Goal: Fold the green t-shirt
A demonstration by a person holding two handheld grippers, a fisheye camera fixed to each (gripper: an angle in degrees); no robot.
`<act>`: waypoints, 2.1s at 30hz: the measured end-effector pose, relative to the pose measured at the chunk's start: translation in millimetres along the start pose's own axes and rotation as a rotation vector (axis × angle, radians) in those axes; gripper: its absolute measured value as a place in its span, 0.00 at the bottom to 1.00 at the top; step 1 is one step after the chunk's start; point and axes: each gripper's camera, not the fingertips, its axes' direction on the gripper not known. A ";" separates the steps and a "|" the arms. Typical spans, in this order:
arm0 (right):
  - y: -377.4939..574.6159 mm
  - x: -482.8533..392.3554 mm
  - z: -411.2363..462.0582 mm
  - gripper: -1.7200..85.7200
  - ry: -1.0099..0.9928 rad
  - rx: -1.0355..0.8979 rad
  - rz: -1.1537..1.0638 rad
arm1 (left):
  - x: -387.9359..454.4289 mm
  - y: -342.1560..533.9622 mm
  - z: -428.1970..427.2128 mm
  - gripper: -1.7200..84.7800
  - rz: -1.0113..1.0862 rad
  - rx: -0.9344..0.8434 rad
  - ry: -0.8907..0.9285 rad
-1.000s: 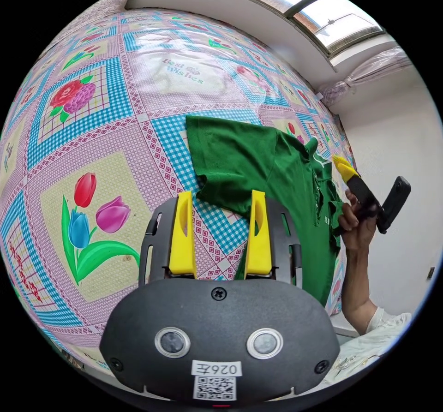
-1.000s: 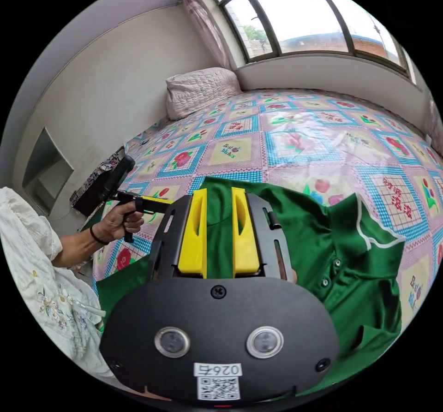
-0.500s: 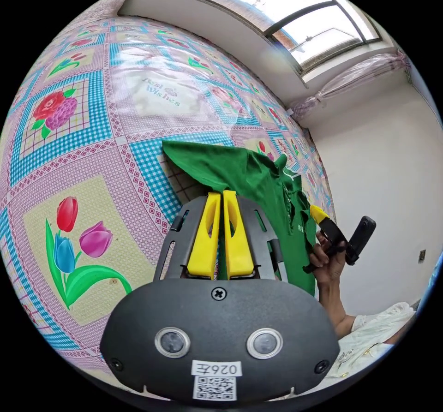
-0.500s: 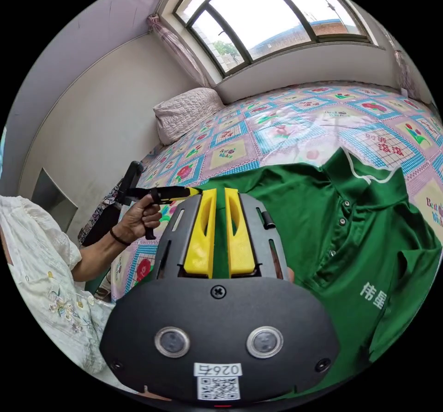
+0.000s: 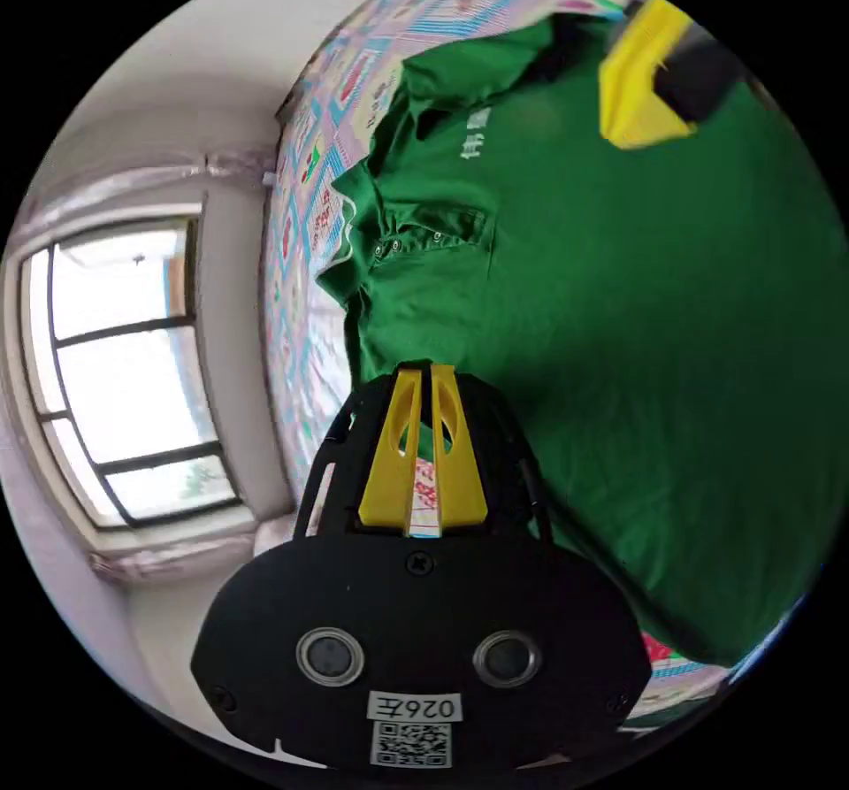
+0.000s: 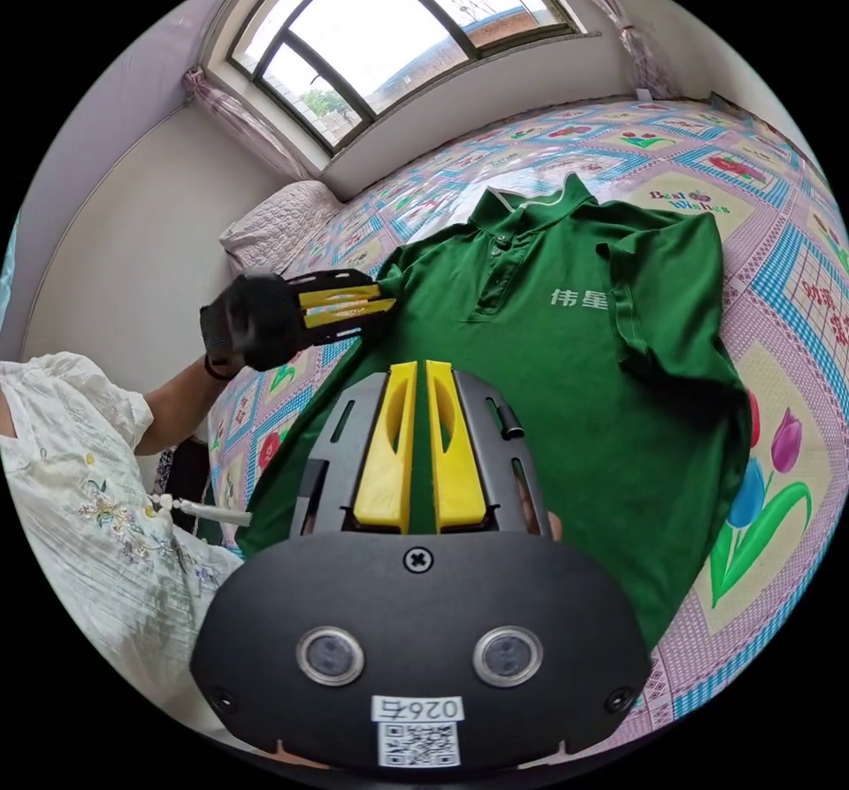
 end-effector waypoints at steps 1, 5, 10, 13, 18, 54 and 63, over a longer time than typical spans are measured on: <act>-2.4 1.0 -1.2 0.01 0.000 0.002 0.002 | 22.8 -6.5 -5.9 0.07 0.090 0.008 -0.113; -26.9 -7.8 0.9 0.01 0.038 0.021 -0.052 | 49.1 -4.3 -30.5 0.09 0.158 0.063 -0.108; -75.5 -32.5 19.3 0.01 0.021 0.042 -0.158 | 69.1 8.8 -54.3 0.06 0.268 0.124 -0.190; -110.2 -59.3 40.0 0.01 0.005 0.029 -0.246 | 81.6 -3.0 -54.8 0.03 0.376 0.118 -0.149; -165.5 -121.3 93.3 0.00 -0.037 -0.101 -0.465 | 97.2 -19.0 -70.1 0.02 0.527 0.123 -0.207; -159.9 -151.4 161.5 0.01 0.127 -0.276 -0.433 | -46.7 105.9 40.7 0.10 -0.308 0.005 0.213; -90.8 -239.3 200.0 0.05 0.293 -0.242 -0.691 | -77.2 230.0 103.6 0.02 -0.849 0.089 0.841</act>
